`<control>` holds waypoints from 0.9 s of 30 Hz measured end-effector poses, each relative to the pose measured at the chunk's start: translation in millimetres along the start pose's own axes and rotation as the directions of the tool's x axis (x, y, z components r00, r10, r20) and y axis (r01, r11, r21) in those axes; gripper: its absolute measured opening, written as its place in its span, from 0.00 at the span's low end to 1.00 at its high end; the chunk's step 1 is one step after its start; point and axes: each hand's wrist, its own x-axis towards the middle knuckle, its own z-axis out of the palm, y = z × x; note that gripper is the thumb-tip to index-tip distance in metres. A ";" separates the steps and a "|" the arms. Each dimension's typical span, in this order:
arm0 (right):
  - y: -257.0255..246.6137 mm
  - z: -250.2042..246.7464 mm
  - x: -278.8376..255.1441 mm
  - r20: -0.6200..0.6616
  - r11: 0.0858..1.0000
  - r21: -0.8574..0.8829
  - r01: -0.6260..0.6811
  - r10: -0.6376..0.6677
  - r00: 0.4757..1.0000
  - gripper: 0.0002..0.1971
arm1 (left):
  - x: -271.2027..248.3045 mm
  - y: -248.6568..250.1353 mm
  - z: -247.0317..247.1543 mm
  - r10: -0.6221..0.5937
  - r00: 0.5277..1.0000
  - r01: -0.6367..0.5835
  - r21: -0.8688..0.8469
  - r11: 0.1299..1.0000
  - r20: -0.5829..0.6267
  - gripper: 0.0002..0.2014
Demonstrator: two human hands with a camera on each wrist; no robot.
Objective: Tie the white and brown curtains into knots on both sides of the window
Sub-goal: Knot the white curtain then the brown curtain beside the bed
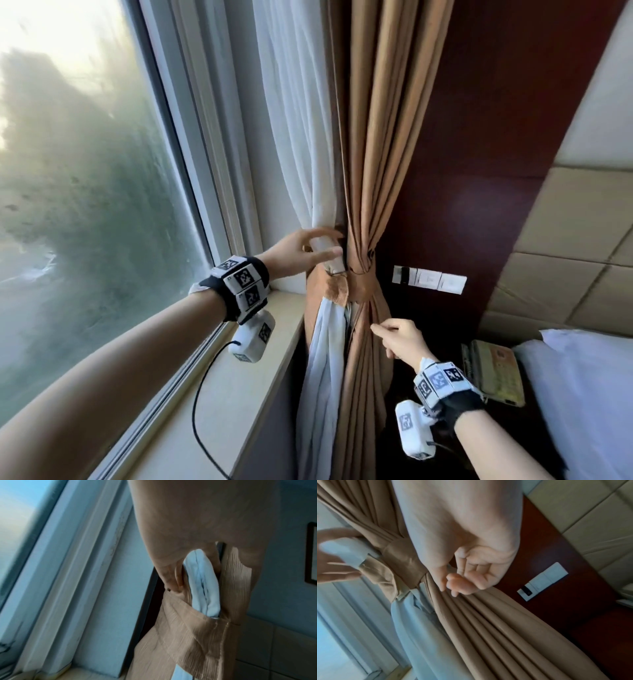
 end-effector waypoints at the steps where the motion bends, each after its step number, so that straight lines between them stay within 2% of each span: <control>1: 3.1 -1.3 -6.0 -0.010 1.000 0.009 -0.010 0.010 1.000 0.11 | -5.1 -3.7 -2.6 0.022 0.999 -0.022 -0.011 1.000 -0.046 0.20; 5: -5.3 0.5 -33.8 -0.035 0.999 -0.018 0.046 -0.046 0.998 0.06 | -25.9 -15.1 -11.0 -0.005 0.988 0.001 -0.024 1.000 -0.156 0.20; 9: -31.1 1.1 -53.3 0.004 0.990 -0.100 0.100 -0.100 0.995 0.04 | -38.4 -21.7 -5.3 -0.098 0.991 0.103 0.055 0.993 -0.087 0.18; 16: -55.6 -8.3 -75.8 0.045 0.974 -0.189 0.124 -0.118 0.992 0.05 | -80.3 -13.3 11.3 -0.181 0.983 0.182 0.162 0.970 -0.016 0.11; 21: -74.4 -12.9 -83.3 0.143 0.943 -0.253 0.215 -0.183 0.973 0.06 | -124.3 2.1 -2.1 -0.265 0.960 0.278 0.225 0.934 -0.085 0.10; 24: -89.7 -10.9 -85.9 0.216 0.903 -0.288 0.318 -0.262 0.941 0.10 | -165.0 11.8 -10.7 -0.347 0.909 0.393 0.197 0.898 -0.232 0.09; 27: -109.6 3.1 -99.5 0.304 0.846 -0.287 0.449 -0.364 0.881 0.14 | -225.0 23.2 -12.1 -0.456 0.812 0.534 0.149 0.832 -0.365 0.11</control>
